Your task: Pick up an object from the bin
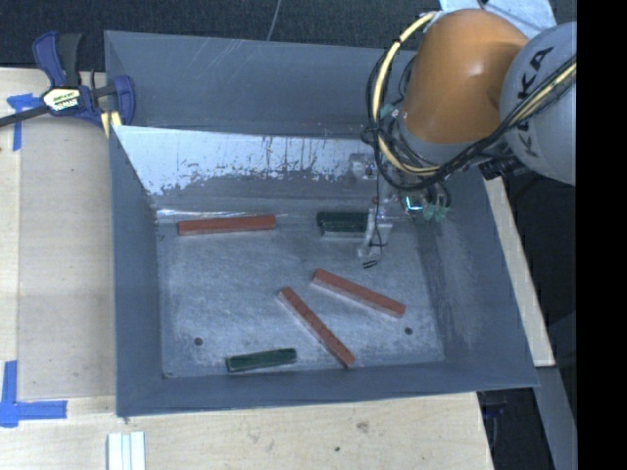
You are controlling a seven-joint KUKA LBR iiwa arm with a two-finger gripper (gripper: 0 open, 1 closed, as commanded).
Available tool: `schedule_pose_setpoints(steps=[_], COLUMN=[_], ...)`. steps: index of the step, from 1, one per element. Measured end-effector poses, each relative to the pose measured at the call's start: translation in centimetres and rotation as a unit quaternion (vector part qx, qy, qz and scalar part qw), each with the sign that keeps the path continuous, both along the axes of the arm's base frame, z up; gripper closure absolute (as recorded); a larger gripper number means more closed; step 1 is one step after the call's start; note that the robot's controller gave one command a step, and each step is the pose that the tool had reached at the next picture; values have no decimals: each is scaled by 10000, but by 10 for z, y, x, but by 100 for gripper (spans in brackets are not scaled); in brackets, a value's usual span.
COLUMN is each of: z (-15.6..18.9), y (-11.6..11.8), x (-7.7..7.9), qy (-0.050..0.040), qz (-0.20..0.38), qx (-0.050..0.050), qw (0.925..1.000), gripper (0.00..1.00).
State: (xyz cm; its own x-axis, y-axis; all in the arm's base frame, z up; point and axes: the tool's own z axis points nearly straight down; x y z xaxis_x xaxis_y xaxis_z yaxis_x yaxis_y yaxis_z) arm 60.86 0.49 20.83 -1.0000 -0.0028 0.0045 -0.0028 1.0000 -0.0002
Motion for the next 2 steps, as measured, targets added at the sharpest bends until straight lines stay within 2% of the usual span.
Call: schedule_pose_setpoints(steps=[1,2], z=[5,-47], y=[0,-31], x=[2,-19], qy=[-42,-70], qz=[0,-149], qx=[0,3], qw=[10000,9999], gripper=[0,0])
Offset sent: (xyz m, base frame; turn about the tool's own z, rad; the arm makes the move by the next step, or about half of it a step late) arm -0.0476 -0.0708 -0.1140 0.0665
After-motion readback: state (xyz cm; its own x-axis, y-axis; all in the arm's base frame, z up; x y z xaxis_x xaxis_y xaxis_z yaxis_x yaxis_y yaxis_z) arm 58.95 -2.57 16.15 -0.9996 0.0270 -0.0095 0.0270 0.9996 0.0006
